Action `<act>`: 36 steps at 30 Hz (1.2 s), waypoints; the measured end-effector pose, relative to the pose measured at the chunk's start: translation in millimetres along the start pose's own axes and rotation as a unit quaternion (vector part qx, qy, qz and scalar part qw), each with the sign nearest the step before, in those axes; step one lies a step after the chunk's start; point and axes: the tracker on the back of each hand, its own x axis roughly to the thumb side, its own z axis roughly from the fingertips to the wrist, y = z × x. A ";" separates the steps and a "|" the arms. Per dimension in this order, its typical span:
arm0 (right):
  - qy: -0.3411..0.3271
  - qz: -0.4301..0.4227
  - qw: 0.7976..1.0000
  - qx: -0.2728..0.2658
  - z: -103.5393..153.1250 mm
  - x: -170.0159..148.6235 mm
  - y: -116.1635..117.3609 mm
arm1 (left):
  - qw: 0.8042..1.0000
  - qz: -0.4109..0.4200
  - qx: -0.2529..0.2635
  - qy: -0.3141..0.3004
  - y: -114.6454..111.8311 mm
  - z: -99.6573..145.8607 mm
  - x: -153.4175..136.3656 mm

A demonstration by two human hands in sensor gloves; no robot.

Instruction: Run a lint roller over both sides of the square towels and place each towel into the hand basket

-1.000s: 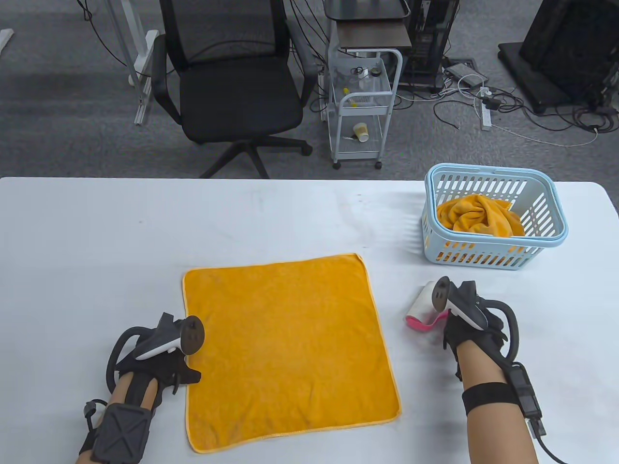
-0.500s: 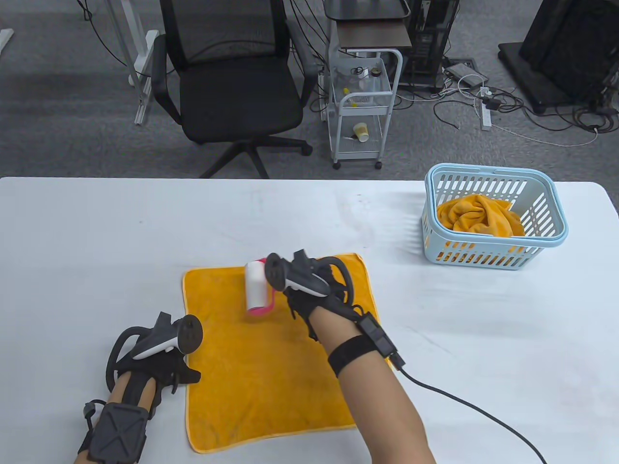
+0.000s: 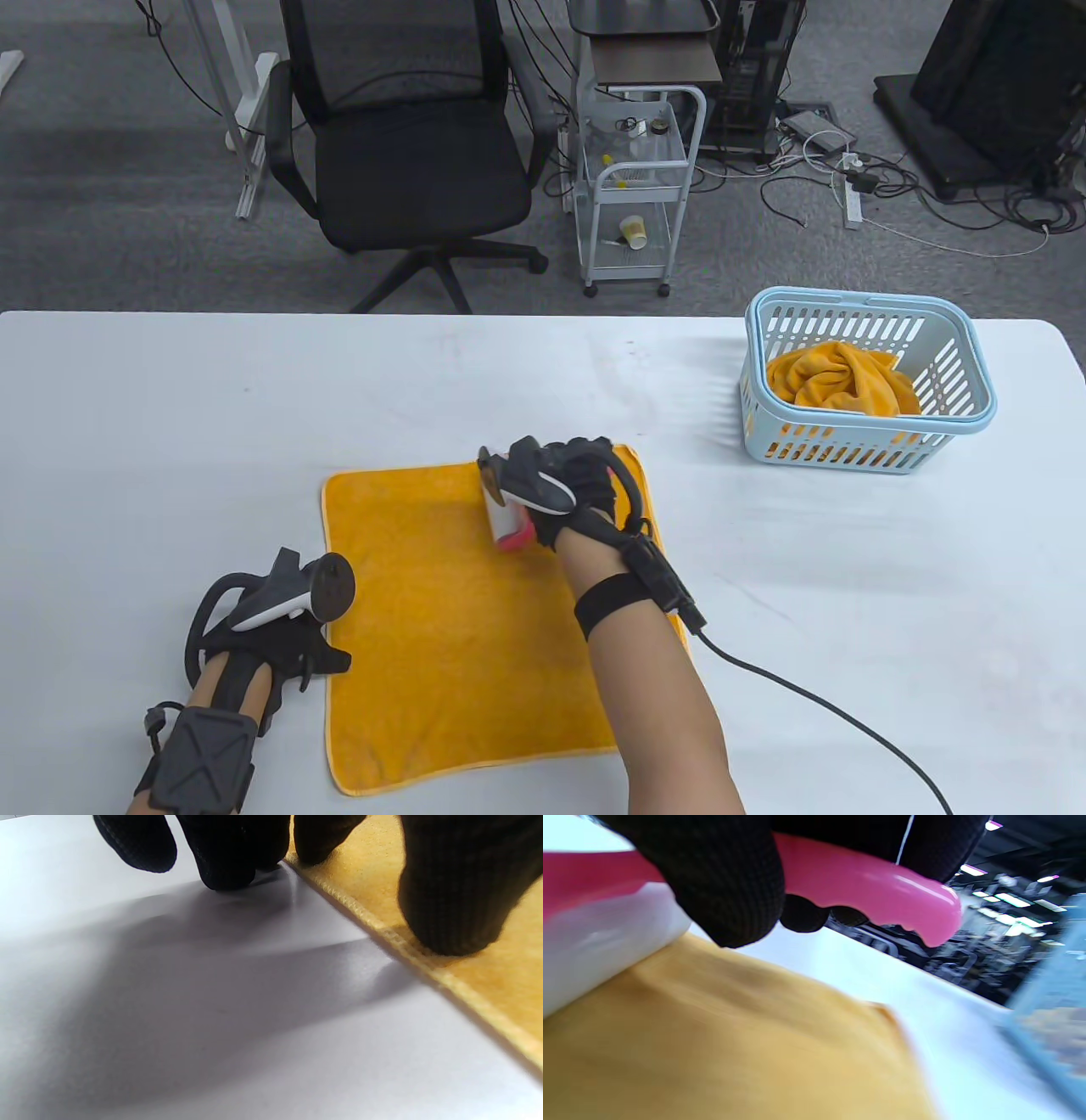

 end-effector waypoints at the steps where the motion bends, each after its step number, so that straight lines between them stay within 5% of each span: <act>1: 0.021 0.013 1.000 0.007 1.3 -14.8 6.4 | 1.000 -0.001 -0.001 0.000 0.1 -0.1 0.1; 7: 0.060 -0.015 0.998 0.012 11.9 -42.8 13.6 | 1.000 -0.005 -0.001 0.000 0.4 -0.5 0.5; 13: -0.070 -0.125 0.989 -0.023 37.7 34.4 -22.0 | 1.000 -0.003 -0.001 0.000 0.2 -0.5 0.3; 18: -0.132 -0.115 0.984 -0.028 55.0 85.5 -30.4 | 1.000 -0.002 -0.001 0.000 0.1 -0.5 0.1; 21: -0.114 -0.099 0.988 -0.028 55.2 73.3 -24.9 | 1.000 -0.001 -0.001 0.001 0.0 -0.5 0.0; 31: 0.040 0.051 0.997 0.040 48.1 -67.2 25.8 | 1.000 -0.003 0.000 -0.001 -0.2 -0.5 0.1; 36: 0.007 -0.034 0.999 0.014 61.2 -56.5 15.4 | 1.000 -0.001 0.001 -0.003 -0.4 -0.7 -0.2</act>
